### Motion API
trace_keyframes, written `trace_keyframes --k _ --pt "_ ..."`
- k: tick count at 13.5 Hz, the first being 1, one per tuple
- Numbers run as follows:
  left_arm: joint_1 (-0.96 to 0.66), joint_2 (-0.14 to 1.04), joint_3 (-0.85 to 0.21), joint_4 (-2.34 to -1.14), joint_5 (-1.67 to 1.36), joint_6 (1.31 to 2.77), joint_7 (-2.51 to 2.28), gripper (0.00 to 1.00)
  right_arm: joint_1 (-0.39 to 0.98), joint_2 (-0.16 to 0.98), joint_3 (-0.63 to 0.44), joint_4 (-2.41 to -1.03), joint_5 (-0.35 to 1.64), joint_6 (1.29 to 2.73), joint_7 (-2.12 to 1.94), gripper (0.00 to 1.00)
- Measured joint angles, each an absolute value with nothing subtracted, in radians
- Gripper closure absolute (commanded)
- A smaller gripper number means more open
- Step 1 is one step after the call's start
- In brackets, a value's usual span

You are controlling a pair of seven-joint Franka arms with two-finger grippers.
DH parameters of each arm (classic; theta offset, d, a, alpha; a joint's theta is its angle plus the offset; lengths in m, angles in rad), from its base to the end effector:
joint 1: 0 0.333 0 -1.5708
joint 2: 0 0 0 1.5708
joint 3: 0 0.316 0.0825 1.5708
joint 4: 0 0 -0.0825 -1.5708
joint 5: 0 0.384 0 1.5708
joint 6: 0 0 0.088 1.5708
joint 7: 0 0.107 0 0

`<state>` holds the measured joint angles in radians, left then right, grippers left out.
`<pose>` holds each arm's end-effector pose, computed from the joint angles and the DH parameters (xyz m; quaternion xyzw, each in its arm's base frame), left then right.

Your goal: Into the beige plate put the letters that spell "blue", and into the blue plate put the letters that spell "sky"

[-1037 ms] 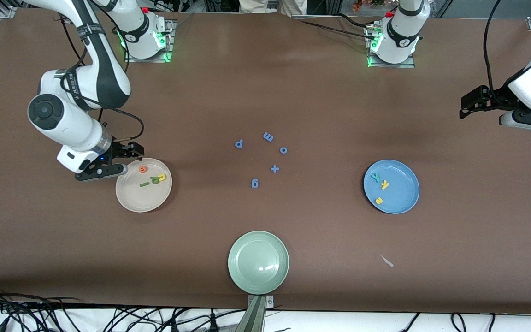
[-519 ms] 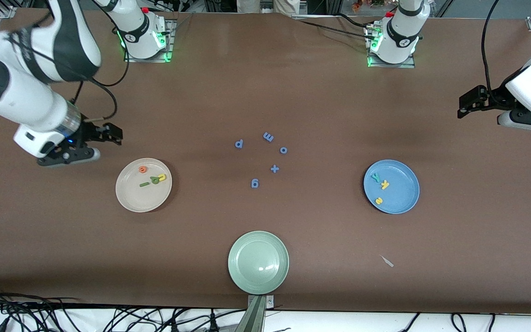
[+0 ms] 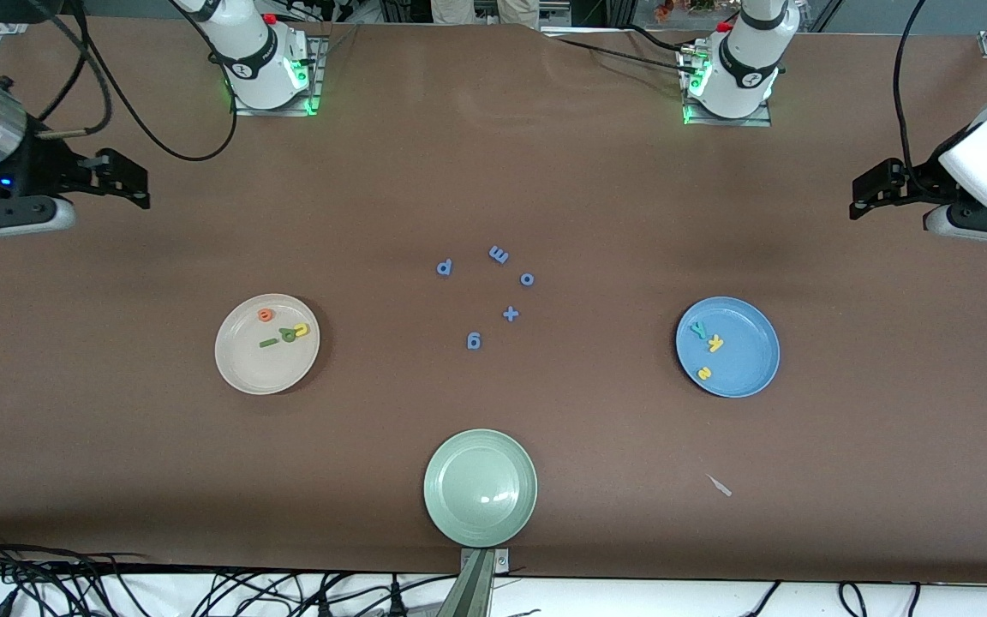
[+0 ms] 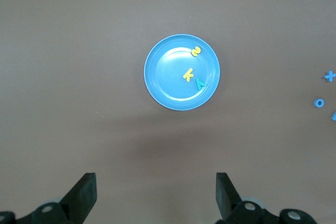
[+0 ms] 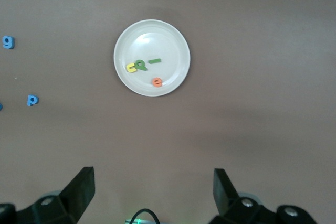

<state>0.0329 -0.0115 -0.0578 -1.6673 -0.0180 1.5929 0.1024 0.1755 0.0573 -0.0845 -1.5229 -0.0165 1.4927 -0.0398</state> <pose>0.5494 -0.0157 0.5872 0.9975 -0.0631 -0.0311 0.0099 0.5612 0.0507 0.6085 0.9969 0.0650 -0.0433 0.0118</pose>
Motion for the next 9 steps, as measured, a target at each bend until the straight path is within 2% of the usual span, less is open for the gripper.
trace_keyframes --k 9 --pt "0.033 -0.016 -0.065 -1.667 -0.018 1.592 0.099 0.00 0.174 0.057 -0.119 -1.516 -0.016 1.457 -0.040 0.00"
